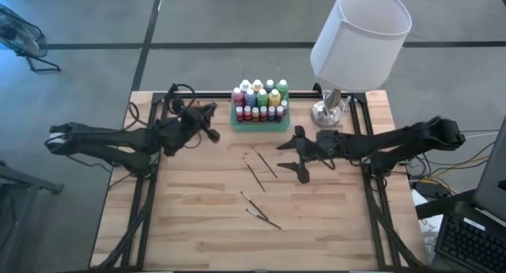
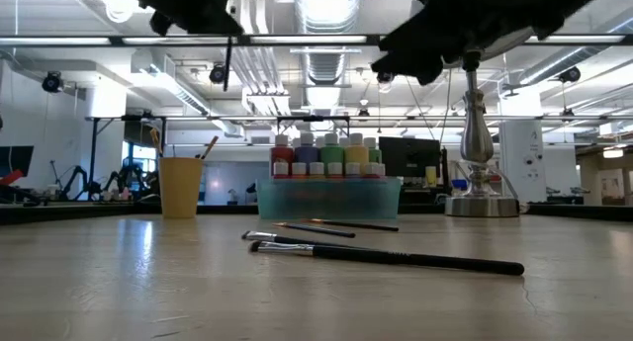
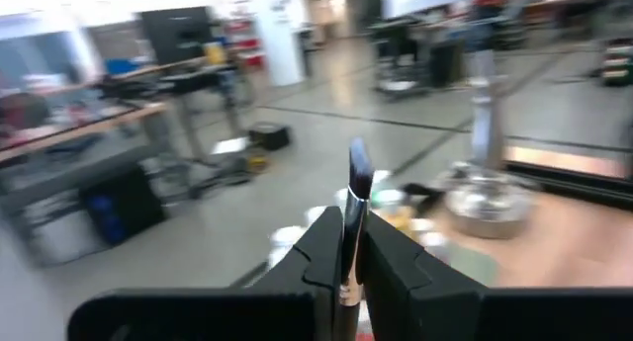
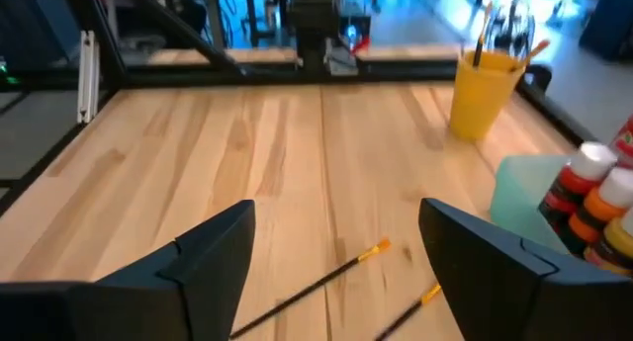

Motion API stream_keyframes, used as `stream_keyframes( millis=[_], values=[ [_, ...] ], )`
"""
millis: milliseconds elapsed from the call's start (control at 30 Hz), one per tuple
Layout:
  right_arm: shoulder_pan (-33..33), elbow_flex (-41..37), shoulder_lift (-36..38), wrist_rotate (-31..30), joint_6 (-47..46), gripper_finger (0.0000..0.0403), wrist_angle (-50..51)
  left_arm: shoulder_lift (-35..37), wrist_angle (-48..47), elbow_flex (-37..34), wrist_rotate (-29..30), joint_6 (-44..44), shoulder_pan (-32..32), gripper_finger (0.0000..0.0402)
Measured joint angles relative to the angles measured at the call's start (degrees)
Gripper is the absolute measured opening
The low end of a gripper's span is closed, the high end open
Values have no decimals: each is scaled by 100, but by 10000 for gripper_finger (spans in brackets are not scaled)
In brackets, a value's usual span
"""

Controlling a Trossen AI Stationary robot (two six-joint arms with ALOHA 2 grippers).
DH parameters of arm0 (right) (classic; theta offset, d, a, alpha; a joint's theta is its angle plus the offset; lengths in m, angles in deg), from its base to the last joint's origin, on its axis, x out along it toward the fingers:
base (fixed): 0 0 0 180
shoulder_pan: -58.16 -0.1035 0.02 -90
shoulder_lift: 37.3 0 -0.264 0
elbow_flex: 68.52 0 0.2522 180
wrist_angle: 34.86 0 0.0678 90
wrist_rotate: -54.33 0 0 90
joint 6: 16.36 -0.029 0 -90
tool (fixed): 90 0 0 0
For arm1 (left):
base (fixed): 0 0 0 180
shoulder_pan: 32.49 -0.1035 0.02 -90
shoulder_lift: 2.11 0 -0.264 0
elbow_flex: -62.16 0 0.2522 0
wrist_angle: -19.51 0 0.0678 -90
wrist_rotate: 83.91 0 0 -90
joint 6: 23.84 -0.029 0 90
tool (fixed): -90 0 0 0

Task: Pick & Place Paint Supplies
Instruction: Put the silver paintbrush into the orange cup

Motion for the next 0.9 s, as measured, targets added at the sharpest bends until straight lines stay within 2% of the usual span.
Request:
stream_keyframes(
  millis=[133, 267, 600, 900],
  values=[
    [4, -482, 0, 0, 106, 289, -917, 57, -7, -109, 568, -7, -218, 23],
    [4, -612, 97, 0, 81, 304, -1044, 82, 131, -460, 1001, 311, -555, 22],
    [4, -596, 219, 0, 79, 334, -1054, 84, 1913, -1677, 819, 551, -1527, 23],
    [4, -596, 219, 2, 108, 353, -1081, 47, 2197, -2168, 633, 828, -1965, 24]
  ],
)
